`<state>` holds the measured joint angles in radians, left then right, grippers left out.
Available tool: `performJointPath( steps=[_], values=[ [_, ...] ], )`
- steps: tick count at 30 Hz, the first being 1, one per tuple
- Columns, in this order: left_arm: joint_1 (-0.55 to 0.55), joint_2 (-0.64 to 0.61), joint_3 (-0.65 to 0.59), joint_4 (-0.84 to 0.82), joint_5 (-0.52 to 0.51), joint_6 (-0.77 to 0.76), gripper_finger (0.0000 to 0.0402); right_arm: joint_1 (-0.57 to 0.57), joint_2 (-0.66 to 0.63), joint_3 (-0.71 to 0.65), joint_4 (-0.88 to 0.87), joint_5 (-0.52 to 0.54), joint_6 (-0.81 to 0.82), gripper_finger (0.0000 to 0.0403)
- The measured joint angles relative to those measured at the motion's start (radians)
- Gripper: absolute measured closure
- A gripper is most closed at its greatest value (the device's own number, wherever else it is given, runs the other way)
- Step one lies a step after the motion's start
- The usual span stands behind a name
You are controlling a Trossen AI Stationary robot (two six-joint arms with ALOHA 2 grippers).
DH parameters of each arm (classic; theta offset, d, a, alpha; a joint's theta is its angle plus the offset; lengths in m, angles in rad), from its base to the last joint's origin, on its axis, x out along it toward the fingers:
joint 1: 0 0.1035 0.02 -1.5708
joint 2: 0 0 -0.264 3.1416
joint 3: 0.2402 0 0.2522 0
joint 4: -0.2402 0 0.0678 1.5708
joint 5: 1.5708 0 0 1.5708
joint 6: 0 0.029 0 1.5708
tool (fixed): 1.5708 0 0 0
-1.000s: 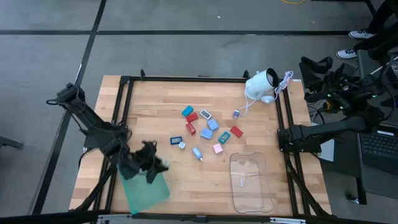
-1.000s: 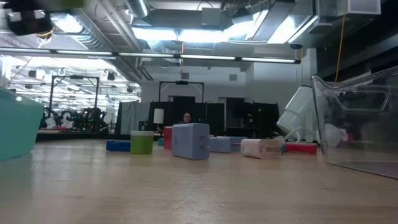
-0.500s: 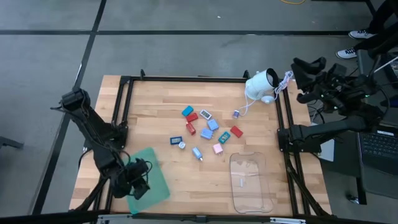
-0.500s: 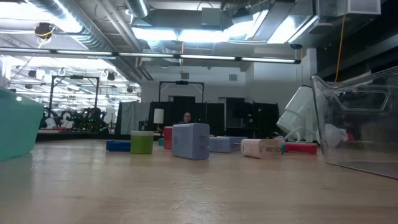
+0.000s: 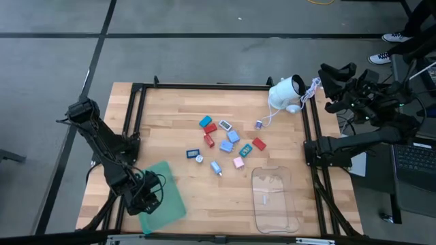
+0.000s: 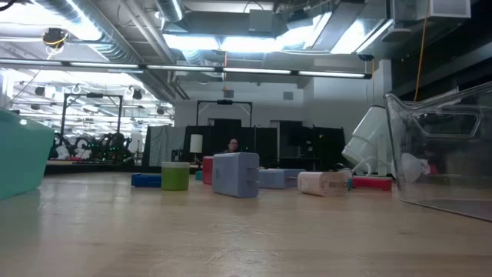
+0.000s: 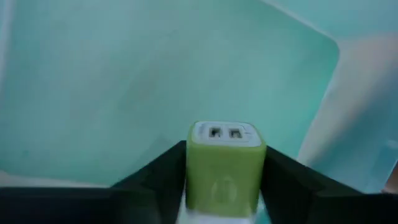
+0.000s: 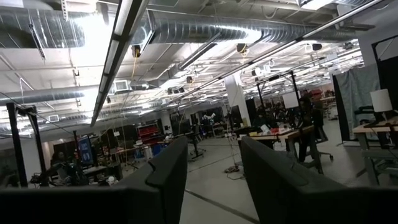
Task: Pick & Place Office items
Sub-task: Put the bottom green charger adapter into the blue bin, then put the green charger adapter into the blue bin
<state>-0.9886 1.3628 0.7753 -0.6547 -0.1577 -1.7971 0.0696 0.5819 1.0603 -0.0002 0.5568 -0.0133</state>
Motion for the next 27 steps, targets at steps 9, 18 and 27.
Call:
performJointPath(
  steps=[9, 18, 27],
  values=[
    [0.076, -0.001, 0.02, 0.007, -0.014, 0.024, 0.0127, 0.0, 0.0, 0.0, 0.0, -0.023, -0.002, 0.0247],
    [0.303, -0.046, 0.149, -0.026, -0.349, 0.162, 0.0124, 0.0, 0.0, 0.0, 0.005, -0.023, -0.018, 0.0247],
    [0.62, -0.058, 0.21, 0.058, -0.323, 0.503, 0.0123, 0.0, 0.0, 0.0, 0.011, -0.023, -0.025, 0.0247]
  ],
)
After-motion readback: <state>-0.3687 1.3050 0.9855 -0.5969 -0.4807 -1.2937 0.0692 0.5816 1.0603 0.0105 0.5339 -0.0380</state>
